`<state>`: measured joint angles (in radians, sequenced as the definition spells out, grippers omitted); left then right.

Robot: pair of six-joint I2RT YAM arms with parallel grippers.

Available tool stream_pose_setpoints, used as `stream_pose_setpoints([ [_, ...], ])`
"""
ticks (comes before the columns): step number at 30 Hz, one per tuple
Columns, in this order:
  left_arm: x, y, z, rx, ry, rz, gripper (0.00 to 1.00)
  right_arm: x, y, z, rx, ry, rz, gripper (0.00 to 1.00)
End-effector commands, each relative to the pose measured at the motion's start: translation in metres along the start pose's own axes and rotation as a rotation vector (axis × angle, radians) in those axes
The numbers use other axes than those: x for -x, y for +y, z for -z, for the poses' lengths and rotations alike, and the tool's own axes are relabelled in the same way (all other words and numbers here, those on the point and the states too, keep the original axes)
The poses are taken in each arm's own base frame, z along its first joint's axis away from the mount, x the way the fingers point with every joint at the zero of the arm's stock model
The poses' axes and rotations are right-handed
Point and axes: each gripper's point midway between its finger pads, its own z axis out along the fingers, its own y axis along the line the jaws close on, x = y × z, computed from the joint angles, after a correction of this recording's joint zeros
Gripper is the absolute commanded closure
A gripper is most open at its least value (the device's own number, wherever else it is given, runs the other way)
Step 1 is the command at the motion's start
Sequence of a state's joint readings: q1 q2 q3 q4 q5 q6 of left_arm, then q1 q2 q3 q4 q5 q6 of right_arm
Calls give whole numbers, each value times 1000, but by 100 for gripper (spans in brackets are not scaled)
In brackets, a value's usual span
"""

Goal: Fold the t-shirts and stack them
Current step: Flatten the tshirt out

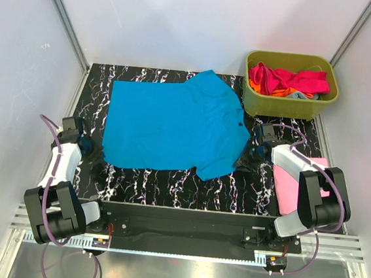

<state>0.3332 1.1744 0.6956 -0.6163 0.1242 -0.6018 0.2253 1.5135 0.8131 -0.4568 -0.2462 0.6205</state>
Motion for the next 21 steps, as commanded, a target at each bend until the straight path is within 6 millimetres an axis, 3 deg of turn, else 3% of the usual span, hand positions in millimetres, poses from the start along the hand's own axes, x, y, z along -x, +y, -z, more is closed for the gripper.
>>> stream_pose_setpoints([
  [1,6,-5,3,-21,-17,-19,100,11,-1,-3,-8,-42,37,68],
  [2,5,-5,3,-21,-15,-21,100,10,-3,-5,-16,-36,39,63],
  [7,4,-5,3,-23,-14,-21,100,10,-6,-12,-24,-27,49,65],
  [15,3,-3,6,-19,-25,-25,100,17,-3,-12,-26,-49,46,83],
  [16,4,-3,6,-18,-26,-23,100,20,0,-10,-19,-55,51,99],
  [18,6,-4,10,-16,-37,-24,100,25,11,-4,16,-64,52,100],
  [21,22,-14,23,-38,-89,-27,100,48,44,24,98,-136,56,100],
])
